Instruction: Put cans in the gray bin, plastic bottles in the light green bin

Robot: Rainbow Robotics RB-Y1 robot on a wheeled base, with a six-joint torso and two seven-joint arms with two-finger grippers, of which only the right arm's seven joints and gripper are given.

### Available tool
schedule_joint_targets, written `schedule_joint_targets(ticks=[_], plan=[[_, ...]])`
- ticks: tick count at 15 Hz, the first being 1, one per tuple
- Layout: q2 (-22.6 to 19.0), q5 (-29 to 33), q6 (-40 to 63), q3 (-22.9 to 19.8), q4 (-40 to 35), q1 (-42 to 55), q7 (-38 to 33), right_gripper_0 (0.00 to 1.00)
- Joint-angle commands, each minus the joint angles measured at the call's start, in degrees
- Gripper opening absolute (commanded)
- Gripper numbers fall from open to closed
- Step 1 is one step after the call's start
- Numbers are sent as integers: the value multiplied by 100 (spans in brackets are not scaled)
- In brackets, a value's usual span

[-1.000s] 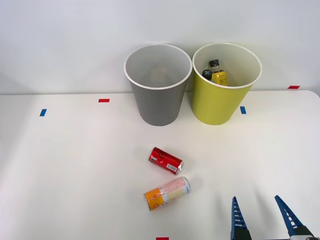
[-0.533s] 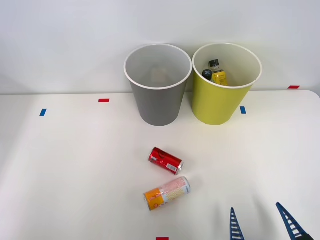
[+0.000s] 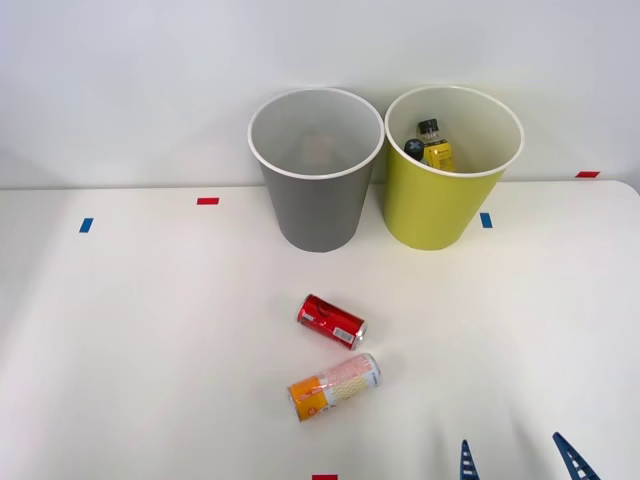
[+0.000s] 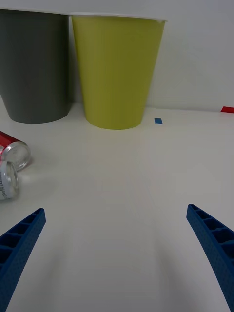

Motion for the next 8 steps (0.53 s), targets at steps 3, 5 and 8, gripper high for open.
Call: schedule_joint_targets(ticks=[3, 5, 8], plan=[[-12, -12, 1, 5, 0, -1, 15, 100], [-12, -12, 1, 5, 0, -1, 15, 100], [-12, -12, 1, 5, 0, -1, 15, 100]])
